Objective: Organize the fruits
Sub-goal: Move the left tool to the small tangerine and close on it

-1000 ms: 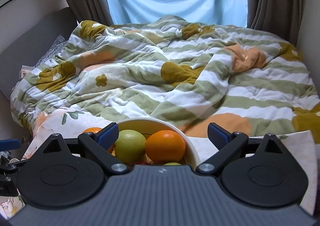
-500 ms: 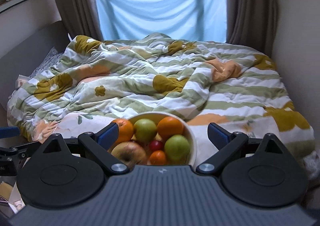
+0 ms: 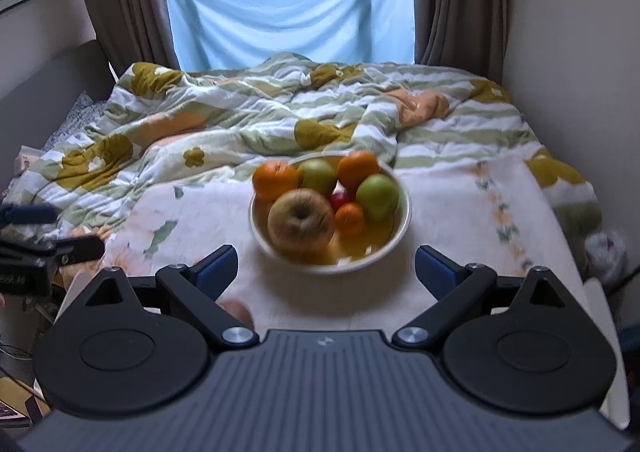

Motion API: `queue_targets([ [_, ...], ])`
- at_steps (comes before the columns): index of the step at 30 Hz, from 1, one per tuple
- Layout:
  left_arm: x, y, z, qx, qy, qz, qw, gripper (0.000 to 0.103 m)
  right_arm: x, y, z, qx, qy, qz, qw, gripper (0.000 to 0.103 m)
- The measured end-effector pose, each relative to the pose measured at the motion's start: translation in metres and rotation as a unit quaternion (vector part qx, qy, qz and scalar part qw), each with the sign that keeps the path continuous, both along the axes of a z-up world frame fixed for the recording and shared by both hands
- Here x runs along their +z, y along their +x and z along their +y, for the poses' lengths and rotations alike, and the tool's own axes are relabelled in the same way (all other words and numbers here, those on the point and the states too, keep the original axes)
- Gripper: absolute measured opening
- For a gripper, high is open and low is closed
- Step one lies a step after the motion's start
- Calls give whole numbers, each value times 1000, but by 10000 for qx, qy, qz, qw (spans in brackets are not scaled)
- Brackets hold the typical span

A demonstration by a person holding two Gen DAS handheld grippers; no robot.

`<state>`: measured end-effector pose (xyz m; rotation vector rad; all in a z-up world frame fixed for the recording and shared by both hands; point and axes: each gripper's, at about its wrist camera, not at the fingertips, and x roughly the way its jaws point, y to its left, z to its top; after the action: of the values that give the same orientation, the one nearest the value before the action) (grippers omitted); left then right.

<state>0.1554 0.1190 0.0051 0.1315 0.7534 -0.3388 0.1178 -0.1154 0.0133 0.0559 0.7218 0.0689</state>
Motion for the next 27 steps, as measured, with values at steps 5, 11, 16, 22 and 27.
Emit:
queue_targets([
  [5,-16,22,2,-395,153,152,9990,101,-26,-8,22,127,-110,245,9996,103],
  [11,-45,52,-6,-817,299,503,9949,97,-61,-8,43,345,-224,625,9972,103],
  [16,-71,69,-16,-1152,514,764,9891,90,-89,-1,58,444,-170,883,9950,103],
  [22,-95,86,-24,-1331,513,1080,9839,75,-113,6,74,648,-98,1169,9910,103],
  [27,-106,93,-33,-1504,523,1145,9806,70,-121,10,81,728,-28,1235,9897,103],
])
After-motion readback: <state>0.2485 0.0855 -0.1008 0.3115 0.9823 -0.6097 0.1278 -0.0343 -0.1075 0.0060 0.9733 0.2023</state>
